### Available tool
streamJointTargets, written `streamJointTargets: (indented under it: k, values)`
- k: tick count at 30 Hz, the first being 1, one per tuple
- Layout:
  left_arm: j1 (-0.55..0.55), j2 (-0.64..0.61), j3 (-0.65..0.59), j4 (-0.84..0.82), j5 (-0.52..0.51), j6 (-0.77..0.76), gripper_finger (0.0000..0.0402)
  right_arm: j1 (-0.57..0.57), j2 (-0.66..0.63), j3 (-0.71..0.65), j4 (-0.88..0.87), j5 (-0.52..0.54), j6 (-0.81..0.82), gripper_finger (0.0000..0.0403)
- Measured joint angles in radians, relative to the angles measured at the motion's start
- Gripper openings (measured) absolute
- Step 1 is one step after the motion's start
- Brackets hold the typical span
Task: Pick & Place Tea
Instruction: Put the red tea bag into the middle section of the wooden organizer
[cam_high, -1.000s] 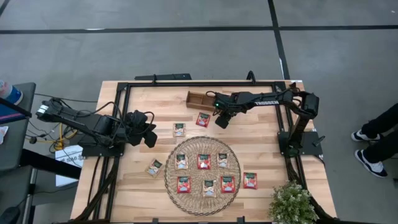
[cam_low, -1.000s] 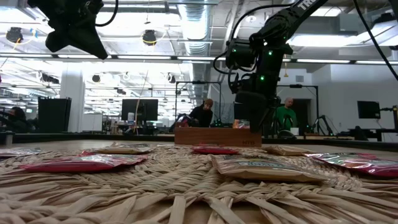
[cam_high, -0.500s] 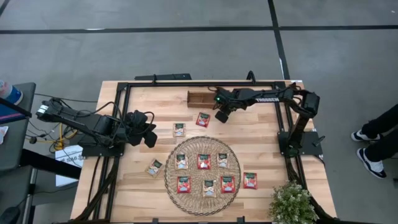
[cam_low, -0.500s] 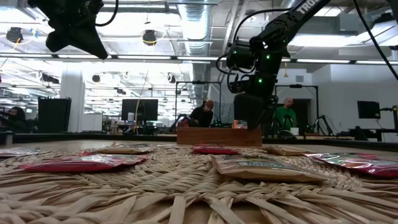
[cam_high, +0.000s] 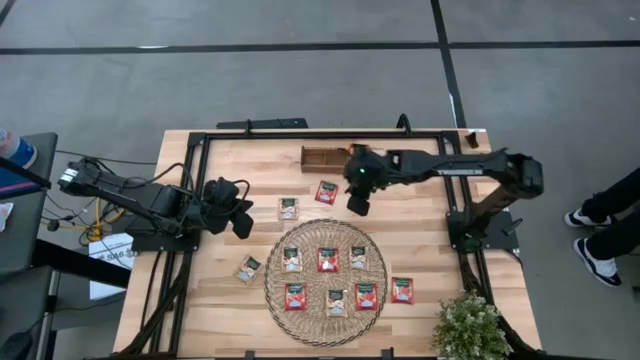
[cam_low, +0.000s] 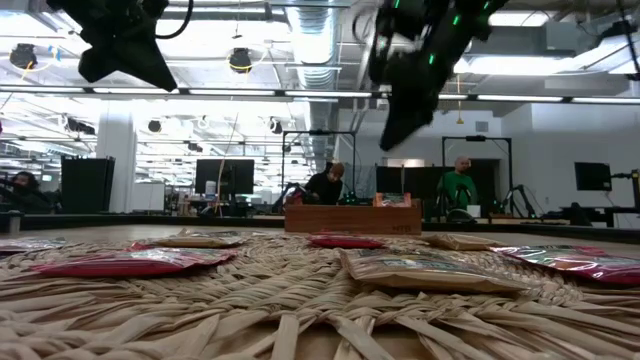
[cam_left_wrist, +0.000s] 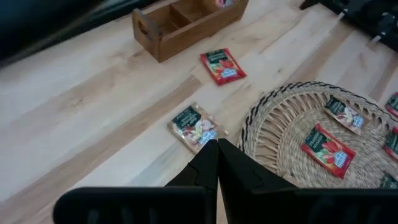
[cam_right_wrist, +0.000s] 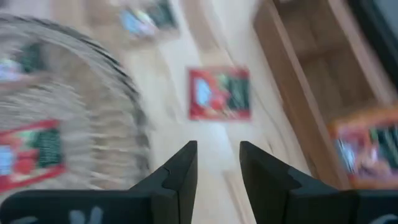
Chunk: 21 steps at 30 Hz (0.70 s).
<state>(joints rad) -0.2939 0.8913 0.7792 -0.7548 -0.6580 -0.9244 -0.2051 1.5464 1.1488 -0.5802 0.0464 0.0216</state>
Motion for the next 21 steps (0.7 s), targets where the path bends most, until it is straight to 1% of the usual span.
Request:
streamJointTargets:
  k: [3, 5, 8, 10, 12, 13, 16, 17, 19, 21]
  values:
    - [0.0, 0.0, 0.0, 0.021, -0.026, 0.046, 0.0, 0.046, -0.034, 0.0, 0.021, 0.005, -0.059, 0.0114]
    - [0.0, 0.0, 0.0, 0.026, -0.033, 0.058, 0.0, 0.068, -0.047, 0.0, 0.031, 0.005, -0.068, 0.0114]
    - [0.0, 0.0, 0.0, 0.03, -0.036, 0.061, 0.0, 0.08, -0.049, 0.0, -0.021, 0.003, -0.008, 0.0114]
    - [0.0, 0.0, 0.0, 0.029, -0.036, 0.061, 0.0, 0.08, -0.049, 0.0, -0.096, -0.01, 0.037, 0.0114]
    - [0.0, 0.0, 0.0, 0.029, -0.033, 0.064, 0.0, 0.079, -0.049, 0.0, -0.203, -0.07, 0.058, 0.0114]
    - [0.0, 0.0, 0.0, 0.029, -0.032, 0.064, 0.0, 0.079, -0.049, 0.0, -0.264, -0.12, 0.061, 0.0114]
    - [0.0, 0.0, 0.0, 0.029, -0.032, 0.07, 0.0, 0.094, -0.049, -0.001, -0.451, -0.316, 0.06, 0.0114]
    - [0.0, 0.0, 0.0, 0.029, -0.031, 0.075, 0.0, 0.103, -0.049, -0.002, -0.503, -0.366, 0.066, 0.0114]
    - [0.0, 0.0, 0.0, 0.029, -0.029, 0.078, 0.0, 0.133, -0.049, -0.01, -0.581, -0.412, 0.092, 0.0114]
    - [0.0, 0.0, 0.0, 0.029, -0.028, 0.078, 0.0, 0.171, -0.049, -0.014, -0.651, -0.413, 0.123, 0.0114]
